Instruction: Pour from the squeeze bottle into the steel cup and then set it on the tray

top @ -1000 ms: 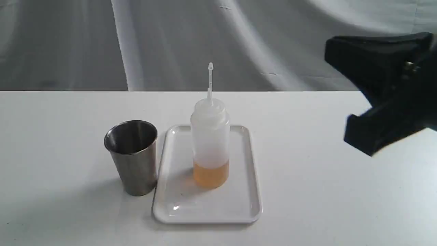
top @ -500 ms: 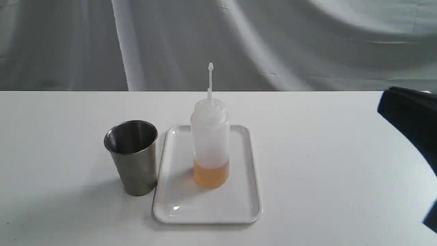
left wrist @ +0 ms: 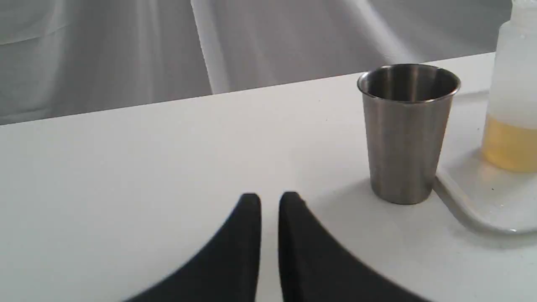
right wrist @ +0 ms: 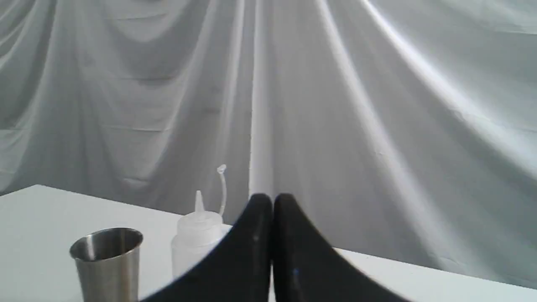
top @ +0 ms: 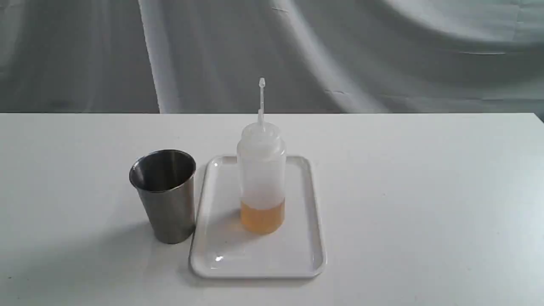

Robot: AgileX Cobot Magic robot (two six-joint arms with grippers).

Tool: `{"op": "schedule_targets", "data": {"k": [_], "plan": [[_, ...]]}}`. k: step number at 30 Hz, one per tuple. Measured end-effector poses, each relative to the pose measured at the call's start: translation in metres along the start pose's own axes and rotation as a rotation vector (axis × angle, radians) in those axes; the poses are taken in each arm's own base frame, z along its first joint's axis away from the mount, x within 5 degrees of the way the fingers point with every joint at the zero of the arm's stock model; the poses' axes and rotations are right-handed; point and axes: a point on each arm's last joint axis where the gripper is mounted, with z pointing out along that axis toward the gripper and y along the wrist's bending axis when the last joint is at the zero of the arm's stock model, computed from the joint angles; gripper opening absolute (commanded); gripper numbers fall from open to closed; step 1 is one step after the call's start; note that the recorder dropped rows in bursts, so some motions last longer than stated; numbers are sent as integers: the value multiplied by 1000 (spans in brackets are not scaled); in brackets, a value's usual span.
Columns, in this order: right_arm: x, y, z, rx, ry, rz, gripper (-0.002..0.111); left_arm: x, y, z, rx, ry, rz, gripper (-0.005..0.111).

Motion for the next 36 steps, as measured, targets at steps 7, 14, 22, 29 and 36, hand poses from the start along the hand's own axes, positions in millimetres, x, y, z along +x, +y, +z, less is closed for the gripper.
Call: {"op": "schedule_targets", "data": {"k": [7,14,22,29,36], "plan": [[16,-7,-17,108,-22,5,0,0,0,0,0,0,0,8],[48,-9,-25,143,20,70,0,0,0,0,0,0,0,8],[66,-9,-30,155,84,80,0,0,0,0,0,0,0,8],[66,-10,-31,158,90,-4,0,0,0,0,0,0,0,8],[76,-13,-33,183,202,-59,0,0,0,0,0,0,0,8]]}}
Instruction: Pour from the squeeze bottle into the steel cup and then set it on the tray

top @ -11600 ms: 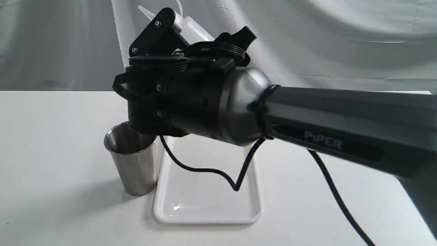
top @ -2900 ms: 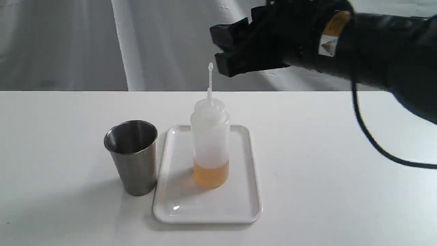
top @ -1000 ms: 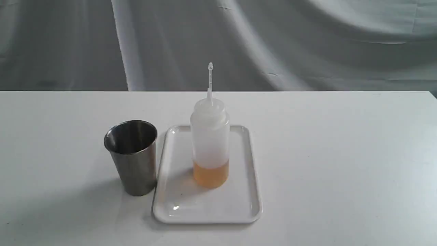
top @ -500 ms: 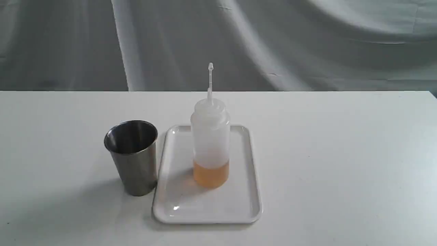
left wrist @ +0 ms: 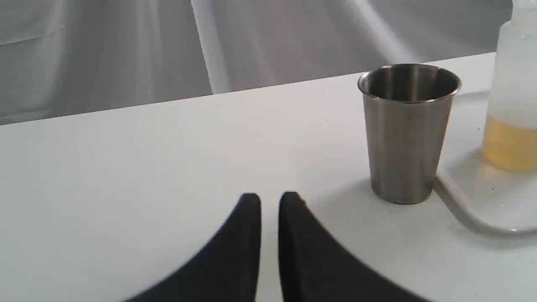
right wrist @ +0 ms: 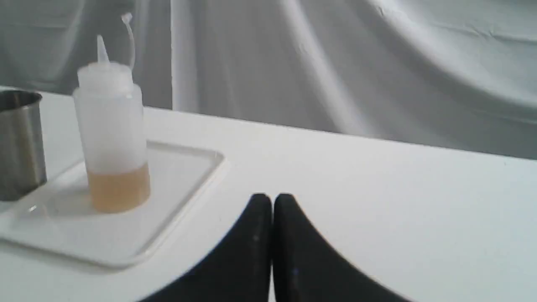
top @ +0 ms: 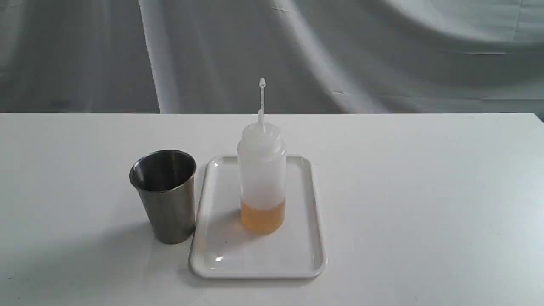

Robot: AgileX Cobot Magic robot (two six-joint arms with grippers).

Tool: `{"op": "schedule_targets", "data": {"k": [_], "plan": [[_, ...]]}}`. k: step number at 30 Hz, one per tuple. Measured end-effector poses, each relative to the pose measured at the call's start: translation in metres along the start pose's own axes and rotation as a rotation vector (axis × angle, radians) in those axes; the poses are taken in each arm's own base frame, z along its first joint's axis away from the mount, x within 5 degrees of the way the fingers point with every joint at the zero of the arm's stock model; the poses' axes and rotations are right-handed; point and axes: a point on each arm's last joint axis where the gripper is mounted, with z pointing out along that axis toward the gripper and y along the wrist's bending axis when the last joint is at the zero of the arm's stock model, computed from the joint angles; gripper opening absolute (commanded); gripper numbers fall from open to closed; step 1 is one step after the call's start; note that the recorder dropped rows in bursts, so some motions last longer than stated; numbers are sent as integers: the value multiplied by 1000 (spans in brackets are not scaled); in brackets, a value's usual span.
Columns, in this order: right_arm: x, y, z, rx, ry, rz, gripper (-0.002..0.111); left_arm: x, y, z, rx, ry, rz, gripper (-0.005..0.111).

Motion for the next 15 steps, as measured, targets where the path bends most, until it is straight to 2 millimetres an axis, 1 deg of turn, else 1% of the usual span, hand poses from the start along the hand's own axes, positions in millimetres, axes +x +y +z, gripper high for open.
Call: {"op": "schedule_targets", "data": {"k": [3,15], "plan": [[6,-1,0,12,63,0,0,0,0,0,0,0,0,8],[14,-3,-1,30,152,-2,0,0,0,0,0,0,0,8]]}}
